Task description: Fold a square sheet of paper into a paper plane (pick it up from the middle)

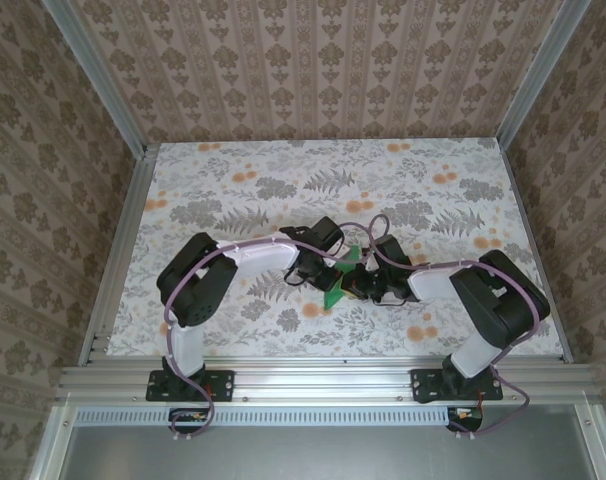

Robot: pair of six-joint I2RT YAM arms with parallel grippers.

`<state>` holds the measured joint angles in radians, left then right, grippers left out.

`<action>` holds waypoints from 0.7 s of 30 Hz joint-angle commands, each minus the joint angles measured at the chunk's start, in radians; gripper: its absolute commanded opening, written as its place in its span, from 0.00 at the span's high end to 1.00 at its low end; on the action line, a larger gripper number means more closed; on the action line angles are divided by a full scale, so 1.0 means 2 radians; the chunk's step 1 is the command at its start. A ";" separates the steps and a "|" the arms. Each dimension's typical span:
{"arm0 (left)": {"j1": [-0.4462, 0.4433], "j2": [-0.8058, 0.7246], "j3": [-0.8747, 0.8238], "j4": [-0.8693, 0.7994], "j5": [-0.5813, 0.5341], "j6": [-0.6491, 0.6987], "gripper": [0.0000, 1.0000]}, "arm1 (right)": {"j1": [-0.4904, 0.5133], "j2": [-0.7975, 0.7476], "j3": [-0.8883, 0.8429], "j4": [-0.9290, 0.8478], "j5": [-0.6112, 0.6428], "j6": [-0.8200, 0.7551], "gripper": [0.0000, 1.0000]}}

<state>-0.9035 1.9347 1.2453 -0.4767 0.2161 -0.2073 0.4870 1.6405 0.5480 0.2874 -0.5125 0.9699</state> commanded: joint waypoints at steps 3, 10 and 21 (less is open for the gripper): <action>0.001 0.011 0.009 -0.015 -0.003 0.016 1.00 | 0.002 0.006 -0.022 0.013 -0.001 0.017 0.90; 0.004 0.013 0.012 -0.014 0.003 0.017 1.00 | 0.002 -0.055 -0.031 -0.014 0.005 0.013 0.91; 0.014 0.017 0.008 -0.005 0.021 0.012 1.00 | 0.028 -0.017 -0.037 0.058 0.016 0.056 0.92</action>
<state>-0.8871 1.9400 1.2507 -0.4812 0.2401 -0.2005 0.5259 1.5677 0.4801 0.3412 -0.5011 1.0397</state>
